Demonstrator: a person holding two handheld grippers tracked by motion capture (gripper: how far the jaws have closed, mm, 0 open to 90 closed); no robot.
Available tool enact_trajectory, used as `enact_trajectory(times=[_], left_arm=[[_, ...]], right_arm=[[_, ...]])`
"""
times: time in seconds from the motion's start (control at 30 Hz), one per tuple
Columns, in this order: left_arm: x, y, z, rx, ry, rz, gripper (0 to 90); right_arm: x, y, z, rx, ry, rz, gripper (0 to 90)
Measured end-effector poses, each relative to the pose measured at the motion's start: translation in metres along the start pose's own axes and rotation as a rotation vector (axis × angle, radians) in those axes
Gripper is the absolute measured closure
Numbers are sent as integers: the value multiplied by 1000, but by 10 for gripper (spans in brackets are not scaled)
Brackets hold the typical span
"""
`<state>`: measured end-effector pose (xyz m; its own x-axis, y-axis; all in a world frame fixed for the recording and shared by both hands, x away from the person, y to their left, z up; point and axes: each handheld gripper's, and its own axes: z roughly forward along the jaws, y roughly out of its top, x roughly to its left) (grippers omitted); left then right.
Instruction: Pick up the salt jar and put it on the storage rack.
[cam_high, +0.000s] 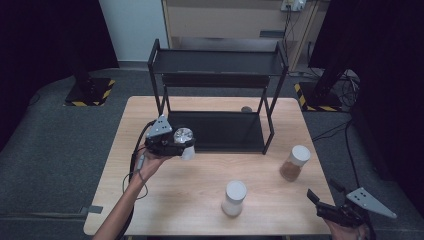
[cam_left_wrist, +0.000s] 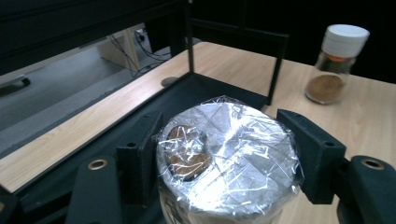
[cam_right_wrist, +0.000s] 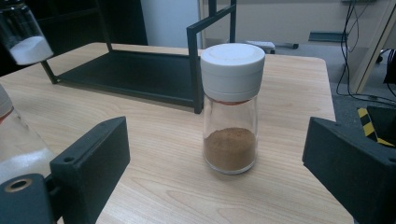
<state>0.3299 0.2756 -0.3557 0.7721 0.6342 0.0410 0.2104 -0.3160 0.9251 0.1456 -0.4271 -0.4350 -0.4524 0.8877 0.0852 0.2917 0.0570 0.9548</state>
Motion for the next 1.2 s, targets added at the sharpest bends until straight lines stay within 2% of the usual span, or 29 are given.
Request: enact_trajectory(times=[0.17,0.4,0.63,0.9,1.2], left_arm=[[5,0,7,-13,48,-34,333],[5,5,21,6,122,-38,333],[6,4,36,11,189,-60,333],[10,0,55,17,249,-76,333],[13,-11,75,15,285,-112,333]], right_arm=[[0,0,0,-2,-1,3,77],[-1,-1,0,-4,1,4,77],[-1,-1,0,-5,1,9,77],[-2,-1,-1,-6,2,12,77],[-3,-2,-1,-9,3,17,77]])
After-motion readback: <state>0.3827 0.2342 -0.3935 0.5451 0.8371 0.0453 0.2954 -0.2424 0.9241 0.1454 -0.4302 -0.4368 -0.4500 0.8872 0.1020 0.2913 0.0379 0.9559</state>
